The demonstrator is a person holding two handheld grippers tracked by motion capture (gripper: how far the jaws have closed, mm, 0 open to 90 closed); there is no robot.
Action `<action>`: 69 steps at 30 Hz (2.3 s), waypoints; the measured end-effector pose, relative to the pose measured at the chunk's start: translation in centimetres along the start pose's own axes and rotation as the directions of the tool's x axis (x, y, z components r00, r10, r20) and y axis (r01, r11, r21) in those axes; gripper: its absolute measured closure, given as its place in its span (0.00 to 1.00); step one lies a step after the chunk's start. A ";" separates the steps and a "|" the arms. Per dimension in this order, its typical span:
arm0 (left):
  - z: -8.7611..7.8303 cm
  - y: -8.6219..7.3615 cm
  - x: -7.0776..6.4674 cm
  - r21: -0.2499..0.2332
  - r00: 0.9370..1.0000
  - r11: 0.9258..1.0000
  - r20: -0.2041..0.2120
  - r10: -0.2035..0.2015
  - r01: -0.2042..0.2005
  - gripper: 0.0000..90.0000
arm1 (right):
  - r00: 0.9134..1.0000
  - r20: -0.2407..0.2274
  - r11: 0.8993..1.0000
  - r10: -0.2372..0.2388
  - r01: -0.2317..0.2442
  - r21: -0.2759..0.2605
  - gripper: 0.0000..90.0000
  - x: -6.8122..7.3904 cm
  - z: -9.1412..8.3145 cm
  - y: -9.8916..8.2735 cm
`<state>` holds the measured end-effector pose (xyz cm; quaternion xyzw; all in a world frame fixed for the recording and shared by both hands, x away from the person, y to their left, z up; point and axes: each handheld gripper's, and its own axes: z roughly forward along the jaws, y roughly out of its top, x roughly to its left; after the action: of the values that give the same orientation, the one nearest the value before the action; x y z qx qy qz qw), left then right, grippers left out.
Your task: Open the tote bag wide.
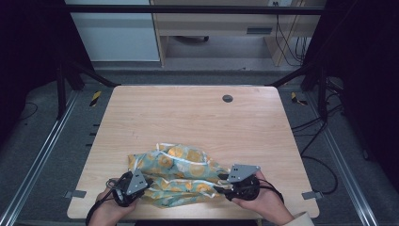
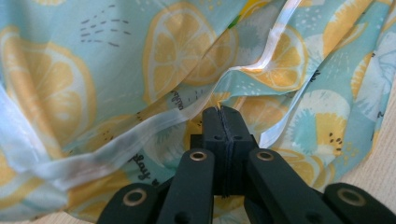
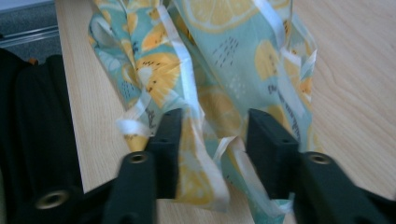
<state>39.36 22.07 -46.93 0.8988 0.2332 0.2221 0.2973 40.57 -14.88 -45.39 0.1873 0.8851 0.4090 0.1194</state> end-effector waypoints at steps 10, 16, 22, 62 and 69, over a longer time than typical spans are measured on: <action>-0.1 0.1 -0.1 -0.017 1.000 1.000 -0.016 -0.012 0.011 1.00 | 1.000 -0.003 0.999 -0.031 0.031 -0.035 0.37 0.2 -0.9 3.5; -0.2 0.1 0.0 -0.029 1.000 0.999 -0.013 -0.023 0.023 1.00 | 0.999 0.000 0.998 -0.046 0.046 -0.038 0.37 -0.2 -1.6 4.7; -0.5 0.1 0.2 -0.041 0.999 0.999 -0.020 -0.033 0.032 1.00 | 0.999 0.025 0.999 -0.031 0.032 -0.032 0.37 -0.8 -2.4 5.0; -1.8 0.6 0.0 -0.134 0.999 0.990 0.005 -0.051 0.051 1.00 | 0.998 0.006 0.993 -0.067 0.066 0.101 0.81 0.7 5.5 8.2; -1.4 0.8 -0.3 -0.130 0.999 0.991 0.010 -0.044 0.045 1.00 | 0.998 0.031 0.999 -0.049 0.049 0.014 0.98 -0.4 4.0 9.7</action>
<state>38.58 22.00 -45.48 0.8730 0.2370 0.2269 0.3608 44.69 -6.56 -40.46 0.1726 0.8902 0.3971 0.1418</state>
